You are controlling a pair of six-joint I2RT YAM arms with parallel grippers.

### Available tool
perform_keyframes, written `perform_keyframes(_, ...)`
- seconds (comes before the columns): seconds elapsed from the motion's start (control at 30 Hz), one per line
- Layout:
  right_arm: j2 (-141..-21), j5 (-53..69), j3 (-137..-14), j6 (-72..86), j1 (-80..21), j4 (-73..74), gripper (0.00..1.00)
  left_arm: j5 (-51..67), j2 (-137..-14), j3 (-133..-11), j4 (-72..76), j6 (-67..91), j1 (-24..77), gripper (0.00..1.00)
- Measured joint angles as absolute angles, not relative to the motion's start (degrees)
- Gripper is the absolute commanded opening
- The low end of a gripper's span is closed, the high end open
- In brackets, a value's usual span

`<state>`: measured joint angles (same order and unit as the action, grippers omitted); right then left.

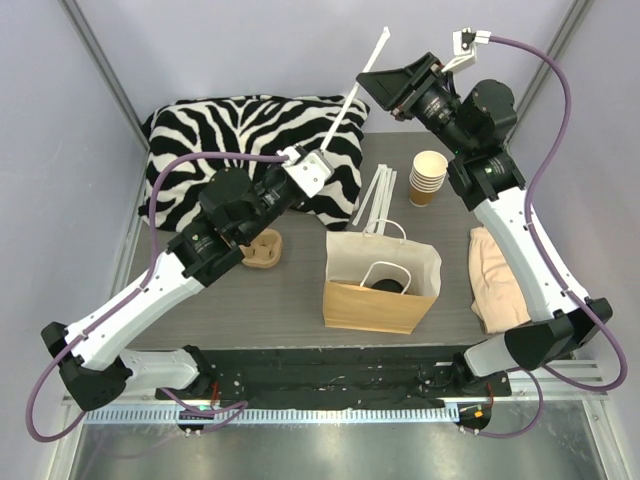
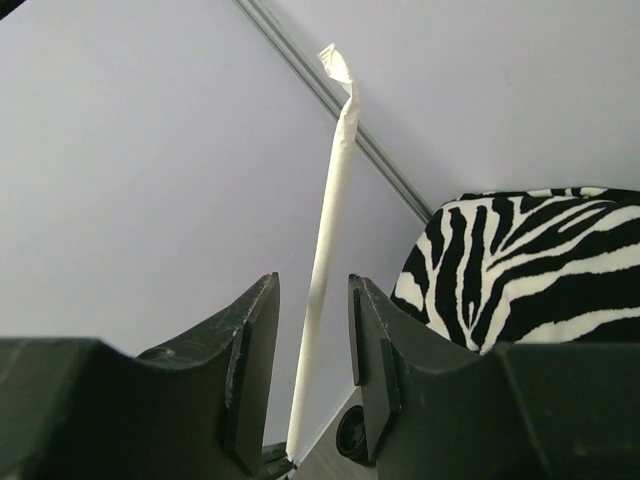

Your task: Pack the takeout coffee

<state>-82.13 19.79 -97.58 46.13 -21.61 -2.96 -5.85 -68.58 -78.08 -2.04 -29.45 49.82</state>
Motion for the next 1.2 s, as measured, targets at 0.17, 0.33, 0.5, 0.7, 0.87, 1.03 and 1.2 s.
perform_keyframes(0.17, -83.42, 19.86, -97.54, 48.51, -21.61, -4.80, 0.23, -6.00, -69.04, -78.08, -1.91, -28.69, 49.87, 0.00)
perform_keyframes(0.33, -83.46, 20.23, -97.51, 49.71, -21.61, -6.57, 0.09, -5.80, -69.14, -78.08, -1.83, -28.62, 49.91, 0.00)
perform_keyframes(0.5, -83.53, 20.95, -97.47, 50.00, -21.61, -7.42, 0.05, -5.26, -69.17, -78.08, -1.56, -28.64, 50.50, 0.00)
perform_keyframes(0.7, -83.53, 21.58, -97.14, 49.93, -21.50, -8.05, 0.01, -4.67, -69.14, -78.02, -1.58, -28.91, 50.57, 0.15)
perform_keyframes(0.87, -83.53, 21.82, -96.47, 49.19, -21.28, -7.73, 0.01, -4.38, -69.10, -77.93, -2.33, -29.23, 50.63, 0.77)
perform_keyframes(1.03, -82.65, 23.68, -96.31, 46.48, -18.87, -5.96, 0.01, -6.81, -68.58, -78.81, -7.79, -24.67, 50.22, 0.95)
perform_keyframes(1.2, -78.81, 28.99, -95.94, 41.50, -15.79, -2.31, 0.01, -6.92, -65.30, -79.59, -16.71, -17.15, 44.31, 0.98)
